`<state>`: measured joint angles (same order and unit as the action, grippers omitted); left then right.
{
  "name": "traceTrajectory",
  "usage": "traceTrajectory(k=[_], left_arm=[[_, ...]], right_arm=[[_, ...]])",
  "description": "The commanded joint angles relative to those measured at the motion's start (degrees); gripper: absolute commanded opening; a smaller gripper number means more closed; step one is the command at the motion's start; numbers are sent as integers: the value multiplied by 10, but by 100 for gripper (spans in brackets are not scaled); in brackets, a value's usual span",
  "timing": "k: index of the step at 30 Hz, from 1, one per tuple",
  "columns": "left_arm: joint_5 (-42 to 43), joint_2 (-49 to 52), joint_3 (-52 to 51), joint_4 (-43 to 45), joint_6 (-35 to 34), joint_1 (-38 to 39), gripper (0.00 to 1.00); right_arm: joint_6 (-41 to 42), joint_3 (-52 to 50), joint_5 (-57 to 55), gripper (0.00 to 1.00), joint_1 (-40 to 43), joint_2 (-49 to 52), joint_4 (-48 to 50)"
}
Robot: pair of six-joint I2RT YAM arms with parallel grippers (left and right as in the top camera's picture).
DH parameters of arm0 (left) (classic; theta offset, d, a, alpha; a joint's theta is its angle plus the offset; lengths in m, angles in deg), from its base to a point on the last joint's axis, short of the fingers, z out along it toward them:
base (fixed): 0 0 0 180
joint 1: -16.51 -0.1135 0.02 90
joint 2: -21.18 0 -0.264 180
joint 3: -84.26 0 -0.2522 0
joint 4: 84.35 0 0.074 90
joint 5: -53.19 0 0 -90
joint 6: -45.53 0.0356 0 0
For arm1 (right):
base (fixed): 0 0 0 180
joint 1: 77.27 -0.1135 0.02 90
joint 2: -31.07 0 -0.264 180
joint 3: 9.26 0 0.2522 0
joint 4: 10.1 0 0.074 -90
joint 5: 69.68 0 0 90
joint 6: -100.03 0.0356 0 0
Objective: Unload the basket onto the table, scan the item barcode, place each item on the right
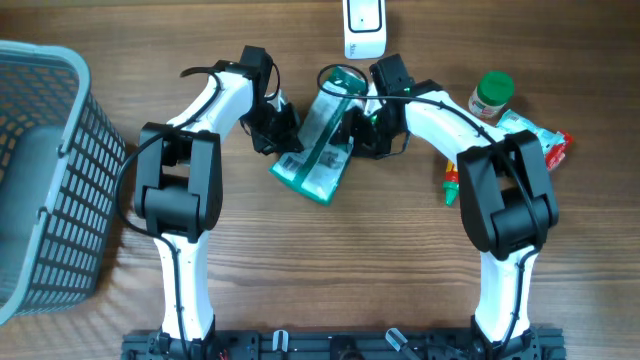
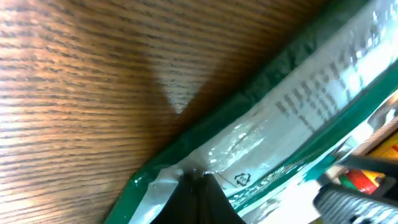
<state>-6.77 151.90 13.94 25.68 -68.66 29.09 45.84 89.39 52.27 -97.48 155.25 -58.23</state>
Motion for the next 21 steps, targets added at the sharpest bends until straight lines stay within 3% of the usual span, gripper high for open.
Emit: traceTrajectory(k=[1,6,14,19,21], left_arm=[[-9,33,-19,-2,-7,3,4],[-10,33,-19,-2,-7,14,4],[-16,33,-19,7,-7,18,4],[-22,33,-19,13,25,18,4],[-31,33,-19,18,32,13,15]], right_arm=[[-6,-2,36,56,-3,20,65],[-87,-2,141,56,-4,20,159],[-73,-2,140,46,-13,76,178],[-73,-2,145,14,16,71,213],[-75,-2,168,4,35,57,213]])
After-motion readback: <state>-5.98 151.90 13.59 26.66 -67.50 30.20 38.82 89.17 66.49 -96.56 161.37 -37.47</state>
